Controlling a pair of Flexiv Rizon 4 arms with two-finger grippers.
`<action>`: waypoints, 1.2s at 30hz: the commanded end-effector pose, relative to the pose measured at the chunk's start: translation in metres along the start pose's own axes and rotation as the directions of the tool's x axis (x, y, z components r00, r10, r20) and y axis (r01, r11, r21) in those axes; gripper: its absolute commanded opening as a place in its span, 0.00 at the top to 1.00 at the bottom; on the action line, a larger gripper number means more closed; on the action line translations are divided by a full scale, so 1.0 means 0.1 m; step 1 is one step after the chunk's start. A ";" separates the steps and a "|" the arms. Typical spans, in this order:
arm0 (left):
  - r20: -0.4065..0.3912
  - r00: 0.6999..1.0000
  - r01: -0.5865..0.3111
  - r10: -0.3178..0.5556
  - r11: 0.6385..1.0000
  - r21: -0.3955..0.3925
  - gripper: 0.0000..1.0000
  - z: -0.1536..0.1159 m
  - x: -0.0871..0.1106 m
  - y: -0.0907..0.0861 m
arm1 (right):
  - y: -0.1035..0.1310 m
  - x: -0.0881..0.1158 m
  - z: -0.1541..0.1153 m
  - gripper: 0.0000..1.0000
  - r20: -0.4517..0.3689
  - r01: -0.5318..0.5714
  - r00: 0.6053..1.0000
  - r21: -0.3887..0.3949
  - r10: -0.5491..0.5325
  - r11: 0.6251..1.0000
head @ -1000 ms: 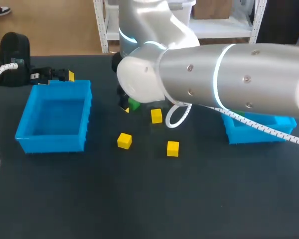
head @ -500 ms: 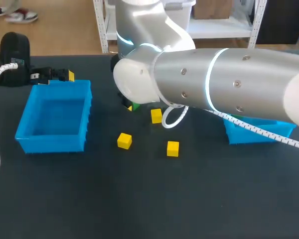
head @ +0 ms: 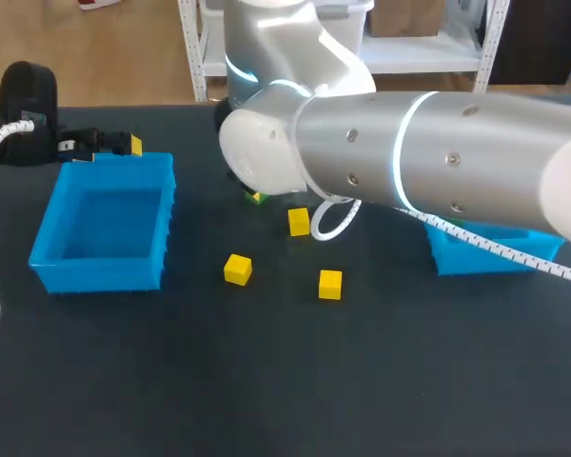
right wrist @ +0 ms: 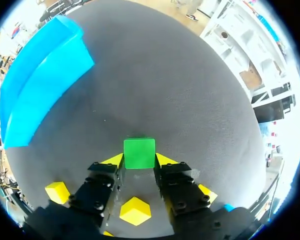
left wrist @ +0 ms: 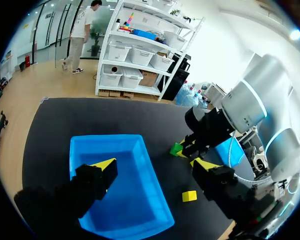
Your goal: Put the green cubes in the right bin and the yellow cubes in the left bin.
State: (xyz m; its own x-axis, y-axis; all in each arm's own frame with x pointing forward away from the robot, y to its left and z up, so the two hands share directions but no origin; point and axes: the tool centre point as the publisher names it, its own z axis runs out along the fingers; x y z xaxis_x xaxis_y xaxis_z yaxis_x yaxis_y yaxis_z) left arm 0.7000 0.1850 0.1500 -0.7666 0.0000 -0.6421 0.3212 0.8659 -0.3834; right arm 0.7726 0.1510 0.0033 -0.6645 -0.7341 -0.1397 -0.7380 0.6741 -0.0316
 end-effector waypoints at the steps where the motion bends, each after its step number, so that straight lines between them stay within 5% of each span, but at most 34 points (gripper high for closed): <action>1: 0.000 1.000 0.000 0.000 1.000 0.000 0.00 0.00 0.00 0.00 | -0.03 0.11 -0.15 1.00 0.030 -0.003 1.000 0.004 0.003 1.000; 16: 0.000 1.000 0.000 0.000 1.000 0.000 0.00 0.00 0.00 0.00 | -0.37 0.29 -0.73 1.00 0.126 -0.050 0.991 -0.006 0.050 0.999; 36: 0.000 1.000 0.000 0.000 1.000 0.000 0.00 0.00 0.00 0.00 | -1.06 0.96 -1.20 1.00 0.216 -0.231 0.950 -0.007 0.227 0.973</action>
State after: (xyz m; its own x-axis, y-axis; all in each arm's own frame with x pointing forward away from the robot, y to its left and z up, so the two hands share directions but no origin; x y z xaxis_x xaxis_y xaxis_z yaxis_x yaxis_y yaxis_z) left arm 0.7000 0.1850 0.1500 -0.7666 0.0000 -0.6421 0.3212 0.8659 -0.3834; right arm 0.7865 0.0149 0.1094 -0.8071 -0.5557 -0.1994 -0.5676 0.8233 0.0034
